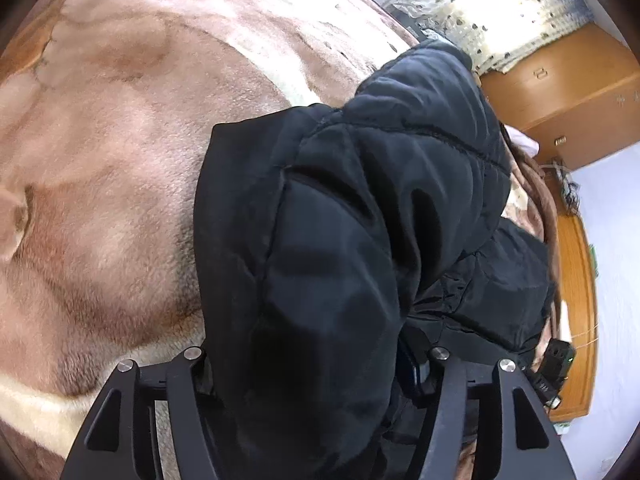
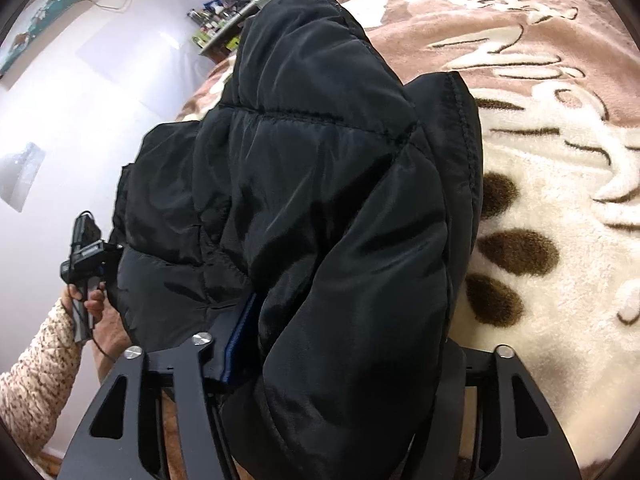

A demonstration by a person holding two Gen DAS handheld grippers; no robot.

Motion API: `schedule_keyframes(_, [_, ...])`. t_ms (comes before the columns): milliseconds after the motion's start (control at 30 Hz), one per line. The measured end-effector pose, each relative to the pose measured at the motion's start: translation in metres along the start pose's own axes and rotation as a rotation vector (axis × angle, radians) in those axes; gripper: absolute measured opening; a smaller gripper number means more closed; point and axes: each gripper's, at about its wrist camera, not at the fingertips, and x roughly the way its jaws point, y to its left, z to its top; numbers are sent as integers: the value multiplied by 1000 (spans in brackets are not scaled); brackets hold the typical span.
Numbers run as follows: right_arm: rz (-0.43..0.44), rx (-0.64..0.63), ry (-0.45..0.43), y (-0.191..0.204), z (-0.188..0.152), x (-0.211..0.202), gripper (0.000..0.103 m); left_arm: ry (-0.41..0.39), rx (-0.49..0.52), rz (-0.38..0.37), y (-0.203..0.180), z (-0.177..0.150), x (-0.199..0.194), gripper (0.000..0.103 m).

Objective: Fold large clothes

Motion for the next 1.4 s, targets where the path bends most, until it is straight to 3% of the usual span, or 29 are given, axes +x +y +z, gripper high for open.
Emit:
schedule_keyframes(367, [-62,-26,24,28,12,-27,71,-126,-50,34,-3,-6,-59,65])
schedule_keyframes(567, [-141,9,-31,29,16,-48,77,-202,47,71,-36,-14,-97,70])
schedule_keyframes(667, [-204,-12,-123,34,20,-73,77,-241,132,97,-59,-19,-108,81])
schedule_keyframes(733, [-285,-57,-186,50,24,-85,77,-251,189,124,-80,-23,-108,82])
schedule_keyframes(867, [-339,-195,-251,95,33,-87,77,-261,272,212,-125,-26,-84,82])
schedule_keyframes(933, [-354,-241,-242,118,40,-73,77,-234,296,218,-137,-23,-65,82])
schedule_keyframes(967, [-379,-276,-241,128,43,-62,77,-217,291,218,-139,-20,-54,82])
schedule_keyframes(1033, [-430,-320,-219,135,51,-44,77,-181,243,287,-136,-7,-32,82])
schedule_keyframes(1133, [-476,-284,-170,119,67,-17,77,-161,192,334,-121,14,-11,82])
schedule_keyframes(1233, [-507,-237,-145,99,78,-2,77,-142,119,328,-102,32,5,82])
schedule_keyframes(1400, [-518,-174,-24,70,82,27,77,-82,92,358,-87,43,34,82])
